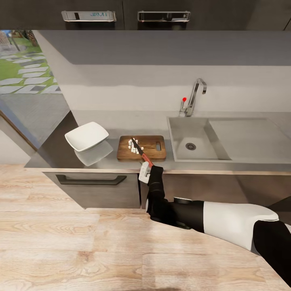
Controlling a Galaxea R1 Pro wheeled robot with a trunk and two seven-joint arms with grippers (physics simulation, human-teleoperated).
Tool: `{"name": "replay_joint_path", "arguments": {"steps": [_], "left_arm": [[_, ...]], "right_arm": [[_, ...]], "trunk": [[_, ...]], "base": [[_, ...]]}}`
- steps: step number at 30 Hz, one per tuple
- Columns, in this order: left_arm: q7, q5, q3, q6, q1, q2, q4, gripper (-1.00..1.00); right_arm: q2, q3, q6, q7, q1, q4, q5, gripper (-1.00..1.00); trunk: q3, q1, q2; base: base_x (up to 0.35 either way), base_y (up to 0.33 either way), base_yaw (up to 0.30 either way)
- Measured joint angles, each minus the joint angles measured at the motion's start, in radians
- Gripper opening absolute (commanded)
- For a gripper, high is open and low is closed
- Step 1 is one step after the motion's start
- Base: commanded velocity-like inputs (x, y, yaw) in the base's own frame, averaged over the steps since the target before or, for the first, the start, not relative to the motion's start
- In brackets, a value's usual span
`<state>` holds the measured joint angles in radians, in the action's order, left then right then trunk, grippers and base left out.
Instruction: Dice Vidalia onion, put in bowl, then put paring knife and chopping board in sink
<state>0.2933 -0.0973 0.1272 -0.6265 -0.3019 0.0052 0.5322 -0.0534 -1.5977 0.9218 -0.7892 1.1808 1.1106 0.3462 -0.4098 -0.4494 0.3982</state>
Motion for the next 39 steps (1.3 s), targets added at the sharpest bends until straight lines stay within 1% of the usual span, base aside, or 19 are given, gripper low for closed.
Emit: {"name": "replay_joint_path", "arguments": {"steps": [7,8,9,12,15,18,20,22,23,24,25,26,28,30,31,33,35,37,39], "left_arm": [[0.0,0.0,0.0,0.0,0.0,0.0,0.0,1.0],[0.0,0.0,0.0,0.0,0.0,0.0,0.0,1.0],[0.0,0.0,0.0,0.0,0.0,0.0,0.0,1.0],[0.0,0.0,0.0,0.0,0.0,0.001,0.0,1.0],[0.0,0.0,0.0,0.0,0.0,0.001,0.0,1.0],[0.0,0.0,0.0,0.001,0.0,0.0,0.0,1.0],[0.0,0.0,0.0,0.0,0.0,0.0,0.0,1.0],[0.0,0.0,0.0,0.0,0.0,0.0,0.0,1.0],[0.0,0.0,0.0,0.0,0.0,0.0,-0.003,1.0],[0.0,0.0,-0.001,0.0,0.0,0.0,-0.007,1.0],[0.0,0.0,-0.001,0.0,0.0,0.0,-0.01,1.0],[0.0,0.0,-0.001,0.0,0.0,0.0,-0.012,1.0],[0.0,0.0,-0.001,0.0,0.0,0.0,-0.012,1.0],[0.0,0.001,0.002,-0.001,0.0,0.0,-0.011,1.0],[0.0,0.001,0.003,-0.001,0.0,0.0,-0.01,1.0],[0.0,0.001,0.003,-0.002,0.0,0.0,-0.008,1.0],[0.0,0.001,0.003,-0.003,0.0,0.0,-0.008,1.0],[0.0,0.001,0.004,-0.003,0.0,0.0,-0.007,1.0],[0.0,0.005,0.005,-0.004,0.0,0.0,-0.004,1.0]], "right_arm": [[-0.007,0.015,-0.012,-0.01,-0.001,0.011,-0.008,-1.0],[-0.007,0.031,-0.013,-0.01,-0.001,0.014,-0.008,-1.0],[-0.007,0.065,-0.013,-0.01,-0.001,0.018,-0.009,-1.0],[-0.013,0.322,-0.011,-0.005,-0.001,0.057,-0.011,-1.0],[-0.029,0.446,-0.013,-0.001,-0.001,0.1,-0.005,-1.0],[-0.047,0.578,-0.011,0.044,-0.001,0.158,-0.005,-1.0],[-0.077,0.709,-0.005,0.127,-0.001,0.209,-0.009,-1.0],[-0.103,0.817,-0.002,0.187,-0.001,0.233,0.003,-1.0],[-0.121,0.876,0.0,0.207,-0.001,0.239,0.034,-1.0],[-0.136,0.909,-0.001,0.215,-0.001,0.241,0.073,-1.0],[-0.166,0.944,-0.001,0.221,-0.001,0.243,0.139,-1.0],[-0.205,0.964,-0.004,0.225,-0.001,0.243,0.222,-1.0],[-0.265,0.979,-0.009,0.23,-0.001,0.241,0.359,-1.0],[-0.301,0.983,-0.012,0.234,-0.001,0.229,0.44,-1.0],[-0.311,0.984,-0.016,0.236,-0.001,0.22,0.457,-1.0],[-0.324,0.986,-0.066,0.239,-0.001,0.137,0.478,-1.0],[-0.326,0.986,-0.172,0.252,-0.001,0.036,0.485,-1.0],[-0.327,0.987,-0.258,0.3,-0.001,-0.037,0.488,-1.0],[-0.327,0.987,-0.289,0.374,-0.001,-0.081,0.486,-1.0]], "trunk": [[0.0,0.0,0.0],[0.0,0.0,0.0],[0.0,0.0,0.0],[0.0,0.0,0.0],[0.0,0.0,0.0],[0.0,0.0,0.0],[0.0,0.0,0.0],[0.0,0.0,0.0],[0.0,0.0,0.0],[0.0,0.0,0.0],[0.0,0.0,0.0],[0.0,0.0,0.0],[0.0,0.0,0.0],[0.0,0.0,0.0],[0.0,0.0,0.0],[0.0,0.0,0.0],[0.0,0.0,0.0],[0.0,0.0,0.0],[0.0,0.0,0.0]], "base": [[0.0,0.0,0.0],[0.0,0.0,0.0],[0.0,0.0,0.0],[0.0,0.0,0.0],[0.0,0.0,0.0],[0.0,0.0,0.0],[0.0,0.0,0.0],[0.0,0.0,0.0],[0.0,0.0,0.0],[0.0,0.0,0.0],[0.0,0.0,0.0],[0.0,0.0,0.0],[0.0,0.0,0.0],[0.0,0.0,0.0],[0.0,0.0,0.0],[0.0,0.0,0.0],[0.0,0.0,0.0],[0.0,0.0,0.0],[0.0,0.0,0.0]]}}
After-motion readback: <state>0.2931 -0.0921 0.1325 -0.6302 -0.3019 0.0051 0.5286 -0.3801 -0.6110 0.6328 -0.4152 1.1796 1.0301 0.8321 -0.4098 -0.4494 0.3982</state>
